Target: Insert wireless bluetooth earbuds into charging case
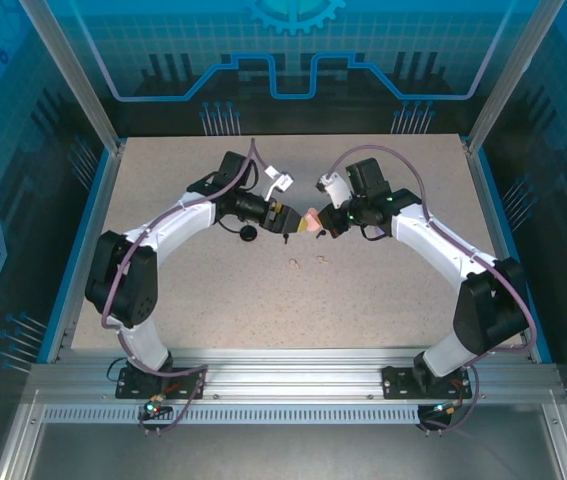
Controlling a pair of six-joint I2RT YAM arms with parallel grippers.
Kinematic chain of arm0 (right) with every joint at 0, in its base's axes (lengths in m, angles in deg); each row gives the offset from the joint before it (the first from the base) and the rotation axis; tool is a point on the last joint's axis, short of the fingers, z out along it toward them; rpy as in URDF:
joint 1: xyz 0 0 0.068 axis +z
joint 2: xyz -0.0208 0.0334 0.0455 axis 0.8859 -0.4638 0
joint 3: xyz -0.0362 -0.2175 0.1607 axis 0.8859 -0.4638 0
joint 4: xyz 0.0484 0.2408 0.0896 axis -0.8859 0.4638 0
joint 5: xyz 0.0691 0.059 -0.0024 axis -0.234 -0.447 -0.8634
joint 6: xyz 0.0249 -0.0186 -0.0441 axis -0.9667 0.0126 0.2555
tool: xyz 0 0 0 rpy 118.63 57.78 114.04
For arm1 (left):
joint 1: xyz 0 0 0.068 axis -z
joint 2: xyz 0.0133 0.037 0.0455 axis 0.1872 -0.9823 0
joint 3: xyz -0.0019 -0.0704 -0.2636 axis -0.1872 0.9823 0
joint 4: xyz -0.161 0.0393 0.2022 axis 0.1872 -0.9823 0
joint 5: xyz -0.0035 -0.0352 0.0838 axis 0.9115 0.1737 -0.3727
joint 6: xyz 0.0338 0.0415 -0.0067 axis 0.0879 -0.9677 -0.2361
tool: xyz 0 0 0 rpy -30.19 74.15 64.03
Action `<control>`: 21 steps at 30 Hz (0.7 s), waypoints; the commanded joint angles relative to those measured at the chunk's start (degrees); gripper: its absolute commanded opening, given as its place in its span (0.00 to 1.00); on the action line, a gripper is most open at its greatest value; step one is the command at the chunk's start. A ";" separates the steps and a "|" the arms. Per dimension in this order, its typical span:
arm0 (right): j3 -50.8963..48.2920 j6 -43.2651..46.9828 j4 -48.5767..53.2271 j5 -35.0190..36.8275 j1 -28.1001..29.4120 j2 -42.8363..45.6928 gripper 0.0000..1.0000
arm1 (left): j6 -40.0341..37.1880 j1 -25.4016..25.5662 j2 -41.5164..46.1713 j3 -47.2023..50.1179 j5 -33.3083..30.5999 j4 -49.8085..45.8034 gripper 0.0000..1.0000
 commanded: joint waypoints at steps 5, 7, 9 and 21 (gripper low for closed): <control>0.03 0.82 -0.32 -1.96 0.32 1.33 0.00 | -7.15 -0.32 -4.39 -7.68 4.73 -12.10 0.69; -0.03 0.61 -0.54 -2.39 0.32 1.68 0.00 | -7.25 -0.27 -5.06 -8.38 5.20 -12.47 0.68; 0.02 0.60 -0.55 -2.87 0.40 1.98 0.00 | -7.41 -0.24 -5.56 -8.88 5.22 -12.78 0.68; -0.16 -0.19 -1.60 -4.57 0.49 2.57 0.00 | -7.73 1.07 -7.98 -11.69 6.01 -14.47 0.58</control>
